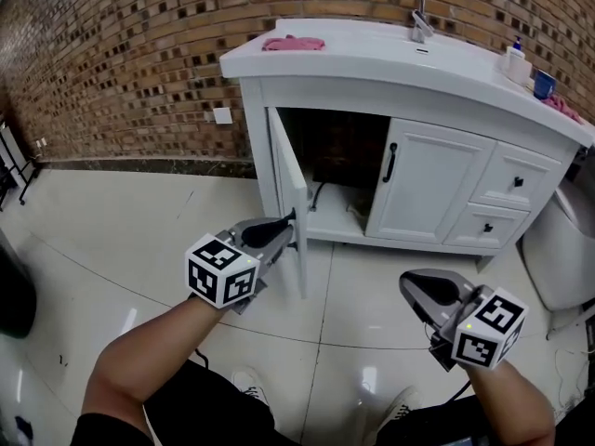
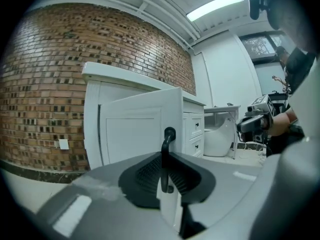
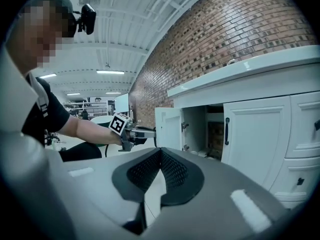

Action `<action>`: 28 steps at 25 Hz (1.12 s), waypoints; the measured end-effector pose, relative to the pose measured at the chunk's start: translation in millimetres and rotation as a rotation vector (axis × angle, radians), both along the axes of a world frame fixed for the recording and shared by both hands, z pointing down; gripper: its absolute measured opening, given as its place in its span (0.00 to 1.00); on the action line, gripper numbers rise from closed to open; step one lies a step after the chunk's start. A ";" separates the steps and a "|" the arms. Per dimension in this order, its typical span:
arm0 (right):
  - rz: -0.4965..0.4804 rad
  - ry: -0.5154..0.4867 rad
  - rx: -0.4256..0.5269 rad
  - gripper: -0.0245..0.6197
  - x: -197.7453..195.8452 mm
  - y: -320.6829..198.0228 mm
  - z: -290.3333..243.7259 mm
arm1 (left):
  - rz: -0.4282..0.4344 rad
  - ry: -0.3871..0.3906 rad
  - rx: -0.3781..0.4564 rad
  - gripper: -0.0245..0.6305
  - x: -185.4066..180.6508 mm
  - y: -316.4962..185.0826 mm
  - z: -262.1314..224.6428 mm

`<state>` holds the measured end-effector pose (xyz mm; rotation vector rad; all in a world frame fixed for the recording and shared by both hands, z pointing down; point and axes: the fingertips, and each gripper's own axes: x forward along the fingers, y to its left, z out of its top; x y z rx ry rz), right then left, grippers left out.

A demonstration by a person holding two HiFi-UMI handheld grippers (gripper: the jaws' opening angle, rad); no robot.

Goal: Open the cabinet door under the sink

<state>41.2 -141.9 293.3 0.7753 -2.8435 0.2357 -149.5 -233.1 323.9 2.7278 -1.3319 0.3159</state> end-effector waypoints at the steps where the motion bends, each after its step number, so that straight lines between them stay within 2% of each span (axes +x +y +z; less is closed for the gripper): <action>1: -0.007 0.001 0.001 0.05 -2.4 0.1 -0.1 | -0.014 0.002 0.008 0.10 -9.6 3.5 0.1; 7: -0.029 0.010 0.015 0.05 -20.5 -5.1 2.9 | -0.085 0.027 0.059 0.10 -54.6 10.8 -2.0; 17: -0.057 0.036 0.017 0.05 -35.2 -3.0 10.1 | -0.151 0.041 0.076 0.09 -110.7 13.5 -0.5; 23: -0.018 0.005 -0.025 0.05 -23.6 -12.0 13.0 | -0.148 0.047 0.089 0.09 -115.7 13.0 -0.4; 28: -0.007 0.000 -0.024 0.05 -21.2 -14.2 11.2 | -0.184 0.055 0.100 0.09 -124.7 11.6 -0.3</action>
